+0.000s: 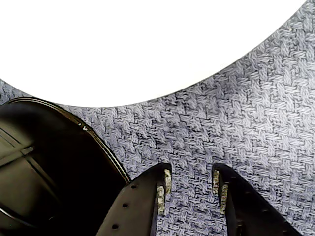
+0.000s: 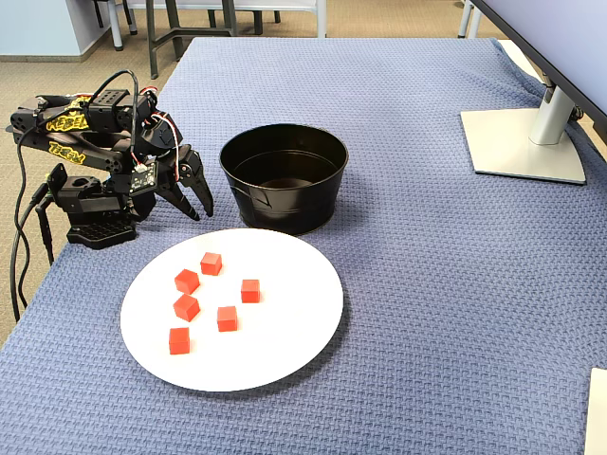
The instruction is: Pick up the red cubes from the white plate and place them in the black recipient
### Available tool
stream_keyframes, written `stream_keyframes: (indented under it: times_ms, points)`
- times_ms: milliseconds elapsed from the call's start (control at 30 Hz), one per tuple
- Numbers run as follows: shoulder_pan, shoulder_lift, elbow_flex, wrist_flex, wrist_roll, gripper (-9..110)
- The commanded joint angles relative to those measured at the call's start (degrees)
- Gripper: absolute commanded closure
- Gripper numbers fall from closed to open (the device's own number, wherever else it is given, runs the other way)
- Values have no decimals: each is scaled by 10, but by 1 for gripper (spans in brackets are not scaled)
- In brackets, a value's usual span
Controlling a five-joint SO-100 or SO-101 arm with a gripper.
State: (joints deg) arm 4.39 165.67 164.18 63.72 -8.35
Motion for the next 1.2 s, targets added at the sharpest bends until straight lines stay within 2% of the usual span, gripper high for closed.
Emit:
stream_keyframes:
  times_ms: [0, 367, 633, 833, 1167]
  points:
    - [64, 33, -55, 21, -32, 97]
    - [72, 33, -62, 41, -33, 96]
    - [152, -22, -117, 28, -44, 91]
    - [198, -143, -219, 54, -13, 92]
    - [251, -476, -373, -18, -49, 87]
